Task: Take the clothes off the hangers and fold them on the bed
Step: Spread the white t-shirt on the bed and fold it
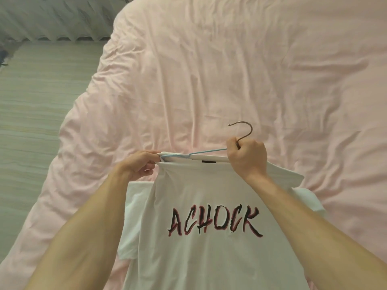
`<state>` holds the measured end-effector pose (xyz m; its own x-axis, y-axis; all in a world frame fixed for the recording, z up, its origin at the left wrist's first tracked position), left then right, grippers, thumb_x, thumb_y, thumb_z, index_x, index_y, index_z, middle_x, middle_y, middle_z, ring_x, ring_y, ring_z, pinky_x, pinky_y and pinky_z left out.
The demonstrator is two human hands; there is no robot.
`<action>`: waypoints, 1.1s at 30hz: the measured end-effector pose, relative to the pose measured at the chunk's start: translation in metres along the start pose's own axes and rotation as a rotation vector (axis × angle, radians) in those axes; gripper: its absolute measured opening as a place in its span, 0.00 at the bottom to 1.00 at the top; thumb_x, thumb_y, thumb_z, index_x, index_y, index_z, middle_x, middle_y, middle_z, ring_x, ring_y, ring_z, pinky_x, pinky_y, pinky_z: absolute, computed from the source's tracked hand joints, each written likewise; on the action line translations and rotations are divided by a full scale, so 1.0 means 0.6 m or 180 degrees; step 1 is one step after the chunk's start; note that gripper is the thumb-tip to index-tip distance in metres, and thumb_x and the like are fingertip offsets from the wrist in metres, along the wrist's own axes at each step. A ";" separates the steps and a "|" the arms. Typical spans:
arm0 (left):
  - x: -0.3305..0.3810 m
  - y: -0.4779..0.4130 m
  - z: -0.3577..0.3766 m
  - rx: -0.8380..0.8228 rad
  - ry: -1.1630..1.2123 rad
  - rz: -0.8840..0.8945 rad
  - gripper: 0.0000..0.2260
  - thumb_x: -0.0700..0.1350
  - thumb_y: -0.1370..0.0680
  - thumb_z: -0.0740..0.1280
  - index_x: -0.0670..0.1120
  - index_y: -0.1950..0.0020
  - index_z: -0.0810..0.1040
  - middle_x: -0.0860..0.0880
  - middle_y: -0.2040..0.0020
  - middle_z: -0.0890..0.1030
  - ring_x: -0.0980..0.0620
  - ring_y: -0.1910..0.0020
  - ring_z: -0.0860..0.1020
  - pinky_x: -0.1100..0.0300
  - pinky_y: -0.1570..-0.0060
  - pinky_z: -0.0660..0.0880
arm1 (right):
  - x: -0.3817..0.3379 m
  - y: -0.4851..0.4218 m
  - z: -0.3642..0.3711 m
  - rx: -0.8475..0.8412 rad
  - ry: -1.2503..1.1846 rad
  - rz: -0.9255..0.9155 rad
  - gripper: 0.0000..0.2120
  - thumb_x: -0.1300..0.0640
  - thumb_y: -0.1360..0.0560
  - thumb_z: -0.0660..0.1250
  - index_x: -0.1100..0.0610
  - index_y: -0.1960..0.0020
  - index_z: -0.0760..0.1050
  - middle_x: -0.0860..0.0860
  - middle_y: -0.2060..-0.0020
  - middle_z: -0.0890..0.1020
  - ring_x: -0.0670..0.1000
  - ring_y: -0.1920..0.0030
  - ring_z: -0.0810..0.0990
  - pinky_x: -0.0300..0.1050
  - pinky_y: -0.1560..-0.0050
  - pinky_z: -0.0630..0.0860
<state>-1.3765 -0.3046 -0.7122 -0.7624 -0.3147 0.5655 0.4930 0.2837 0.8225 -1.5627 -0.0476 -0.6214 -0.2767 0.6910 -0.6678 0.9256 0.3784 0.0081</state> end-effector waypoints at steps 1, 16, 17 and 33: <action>0.001 0.003 0.003 -0.0073 0.0061 -0.0011 0.19 0.35 0.32 0.66 0.46 0.45 0.86 0.52 0.61 0.68 0.55 0.70 0.59 0.63 0.68 0.61 | -0.002 0.001 -0.001 0.0009 -0.0007 -0.0028 0.28 0.49 0.21 0.57 0.57 0.77 0.56 0.50 0.83 0.58 0.54 0.77 0.60 0.48 0.71 0.55; 0.078 0.021 0.114 0.0644 -0.2539 0.0989 0.16 0.62 0.21 0.64 0.49 0.53 0.78 0.50 0.55 0.78 0.51 0.54 0.75 0.58 0.60 0.69 | -0.040 -0.070 -0.004 0.0541 -0.2449 0.1520 0.28 0.36 0.18 0.52 0.52 0.69 0.66 0.42 0.79 0.70 0.49 0.70 0.70 0.46 0.57 0.69; 0.082 0.020 0.113 0.0858 -0.2891 0.1091 0.19 0.64 0.21 0.62 0.49 0.53 0.78 0.49 0.54 0.77 0.49 0.51 0.74 0.55 0.57 0.69 | -0.038 -0.074 -0.010 0.0682 -0.2900 0.1748 0.27 0.37 0.18 0.53 0.53 0.69 0.66 0.42 0.78 0.69 0.48 0.71 0.69 0.44 0.61 0.68; -0.082 0.122 0.220 0.1306 -0.3585 0.1307 0.26 0.51 0.22 0.63 0.50 0.24 0.64 0.43 0.24 0.66 0.43 0.25 0.62 0.48 0.28 0.61 | 0.185 0.210 -0.263 0.0338 -0.0685 0.1928 0.27 0.38 0.19 0.49 0.54 0.70 0.66 0.51 0.69 0.74 0.57 0.62 0.72 0.52 0.54 0.70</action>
<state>-1.3582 -0.1490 -0.6879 -0.6175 0.7481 0.2428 0.7651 0.4998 0.4060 -1.5175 0.1740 -0.5767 0.3499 0.6200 -0.7023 0.9250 -0.1100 0.3638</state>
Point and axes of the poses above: each hand's wrist, its own y-axis away from the middle knuckle, its own z-axis out of the palm, x = y × z, the point moved 8 cm from there along -y, towards the middle knuckle
